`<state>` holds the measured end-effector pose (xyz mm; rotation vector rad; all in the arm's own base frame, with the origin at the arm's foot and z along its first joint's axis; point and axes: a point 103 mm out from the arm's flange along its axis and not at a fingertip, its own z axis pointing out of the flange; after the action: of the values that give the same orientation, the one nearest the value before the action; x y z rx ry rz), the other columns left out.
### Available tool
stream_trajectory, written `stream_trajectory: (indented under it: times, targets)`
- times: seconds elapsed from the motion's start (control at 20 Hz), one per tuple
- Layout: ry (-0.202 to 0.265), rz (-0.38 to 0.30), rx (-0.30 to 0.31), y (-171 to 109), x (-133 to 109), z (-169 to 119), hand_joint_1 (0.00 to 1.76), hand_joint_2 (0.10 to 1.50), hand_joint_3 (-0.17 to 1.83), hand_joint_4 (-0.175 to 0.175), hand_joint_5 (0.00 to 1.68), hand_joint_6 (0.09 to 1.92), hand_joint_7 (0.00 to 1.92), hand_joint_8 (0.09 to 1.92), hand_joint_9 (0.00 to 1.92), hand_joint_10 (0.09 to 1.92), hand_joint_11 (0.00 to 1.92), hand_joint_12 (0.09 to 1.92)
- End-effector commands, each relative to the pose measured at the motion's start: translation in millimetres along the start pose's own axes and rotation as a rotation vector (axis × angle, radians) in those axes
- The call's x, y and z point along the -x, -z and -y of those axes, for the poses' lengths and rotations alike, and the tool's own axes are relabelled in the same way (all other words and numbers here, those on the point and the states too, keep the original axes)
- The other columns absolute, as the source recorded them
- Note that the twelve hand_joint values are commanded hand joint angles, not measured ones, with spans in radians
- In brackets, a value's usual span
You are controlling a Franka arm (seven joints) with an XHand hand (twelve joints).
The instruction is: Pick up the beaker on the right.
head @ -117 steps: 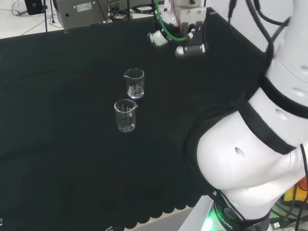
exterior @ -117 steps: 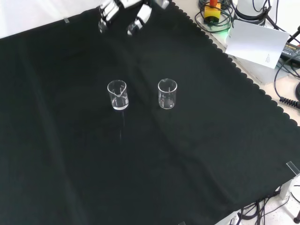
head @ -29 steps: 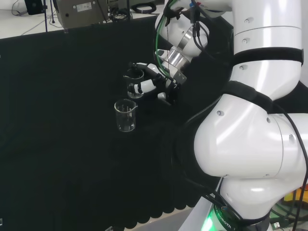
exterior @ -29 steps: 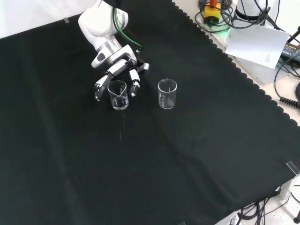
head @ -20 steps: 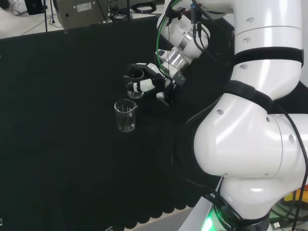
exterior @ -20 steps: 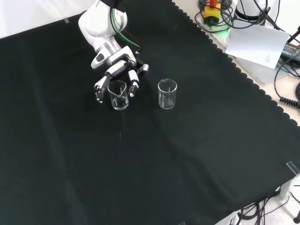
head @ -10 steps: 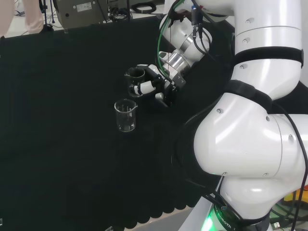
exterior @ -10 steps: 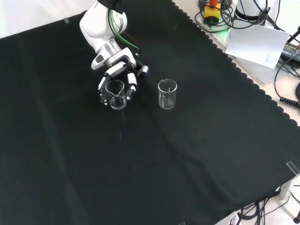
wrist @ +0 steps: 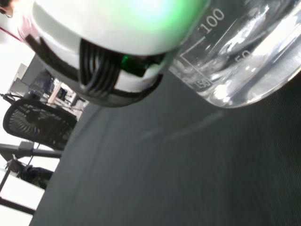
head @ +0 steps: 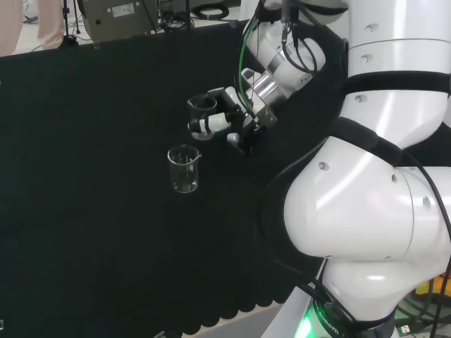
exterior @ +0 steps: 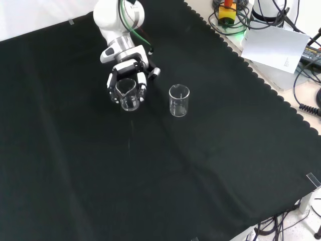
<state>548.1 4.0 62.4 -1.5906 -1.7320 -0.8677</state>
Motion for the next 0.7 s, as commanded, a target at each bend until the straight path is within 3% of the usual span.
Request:
stream_trajectory:
  times: [0.05,0.15,0.3,0.5,0.7]
  targets:
    - [0.149,0.237,0.034,60,-38,-6,1.54,0.63,0.59,-0.175,1.19,0.69,1.36,0.58,1.6,0.09,1.15,0.91]
    - [0.166,0.296,-0.004,71,-46,-5,1.54,0.62,0.62,-0.175,1.18,0.69,1.34,0.61,1.63,0.09,1.14,0.96]
    - [0.156,0.354,-0.064,87,-52,1,1.46,0.57,0.7,-0.175,1.24,0.61,1.4,0.54,1.66,0.09,1.34,0.72]
    - [0.09,0.452,-0.124,106,-53,21,1.43,0.76,0.36,-0.175,1.35,0.38,1.32,0.51,1.59,0.09,1.41,0.59]
    - [0.047,0.512,-0.161,117,-51,49,1.43,0.76,0.35,-0.175,1.38,0.33,1.33,0.48,1.58,0.09,1.43,0.58]
